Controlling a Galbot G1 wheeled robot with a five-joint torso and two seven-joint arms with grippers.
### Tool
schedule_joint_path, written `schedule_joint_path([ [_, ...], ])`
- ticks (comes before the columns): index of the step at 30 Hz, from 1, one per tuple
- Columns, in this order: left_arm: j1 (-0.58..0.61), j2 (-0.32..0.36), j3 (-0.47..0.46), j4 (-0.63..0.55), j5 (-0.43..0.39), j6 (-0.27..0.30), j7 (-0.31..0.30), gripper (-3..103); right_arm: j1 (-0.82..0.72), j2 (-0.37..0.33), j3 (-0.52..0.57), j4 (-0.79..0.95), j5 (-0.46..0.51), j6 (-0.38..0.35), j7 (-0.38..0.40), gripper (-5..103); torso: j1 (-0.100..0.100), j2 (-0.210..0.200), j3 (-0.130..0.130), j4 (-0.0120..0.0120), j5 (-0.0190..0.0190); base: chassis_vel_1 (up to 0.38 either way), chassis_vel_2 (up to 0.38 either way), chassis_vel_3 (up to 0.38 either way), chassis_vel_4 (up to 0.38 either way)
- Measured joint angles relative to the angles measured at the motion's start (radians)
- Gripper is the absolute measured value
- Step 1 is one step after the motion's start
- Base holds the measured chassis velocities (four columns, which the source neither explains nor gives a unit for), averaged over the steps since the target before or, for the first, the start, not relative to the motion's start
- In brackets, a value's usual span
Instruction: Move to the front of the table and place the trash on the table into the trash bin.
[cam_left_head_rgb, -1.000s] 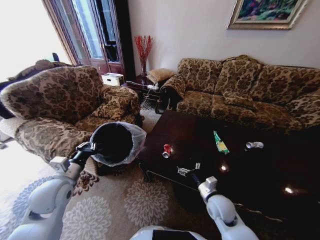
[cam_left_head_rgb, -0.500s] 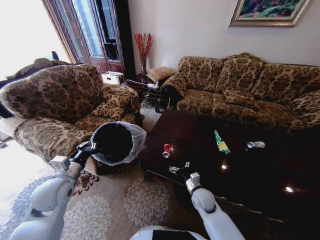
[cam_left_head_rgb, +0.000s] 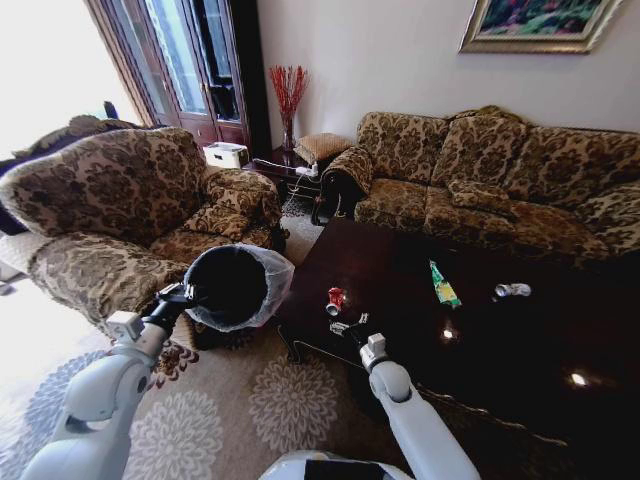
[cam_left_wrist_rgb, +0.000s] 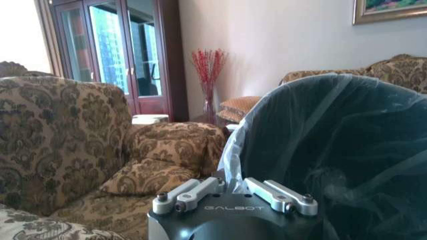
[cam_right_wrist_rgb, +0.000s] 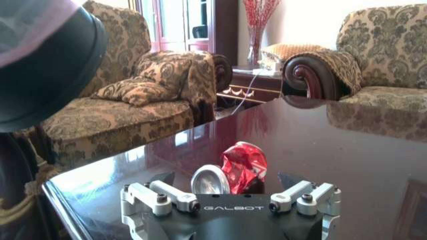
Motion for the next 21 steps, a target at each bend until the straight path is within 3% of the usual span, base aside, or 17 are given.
schedule_joint_path([
  [5, -0.003, -0.002, 0.000, 0.000, 0.001, 0.002, 0.001, 2, 0.029, 0.012, -0.006, -0.045, -0.005, 0.001, -0.002, 98, 0.000, 0.000, 0.000, 0.0000, 0.0000, 0.000, 0.000, 0.000, 0.000],
  [9, -0.001, -0.006, -0.001, 0.000, 0.001, 0.002, 0.001, 2, 0.042, 0.015, -0.006, -0.070, -0.007, 0.001, -0.013, 78, 0.000, 0.000, 0.000, 0.0000, 0.0000, 0.000, 0.000, 0.000, 0.000],
  [13, -0.001, -0.007, -0.002, 0.000, 0.001, 0.002, 0.002, 2, 0.042, 0.015, -0.005, -0.074, -0.008, 0.002, -0.018, 72, 0.000, 0.000, 0.000, 0.0000, 0.0000, 0.000, 0.000, 0.000, 0.000],
  [21, -0.001, -0.009, -0.004, -0.002, 0.001, 0.002, 0.008, 2, 0.031, 0.008, 0.003, -0.070, -0.023, 0.008, -0.036, 33, 0.000, 0.000, 0.000, 0.0000, 0.0000, 0.000, 0.000, 0.000, 0.000],
])
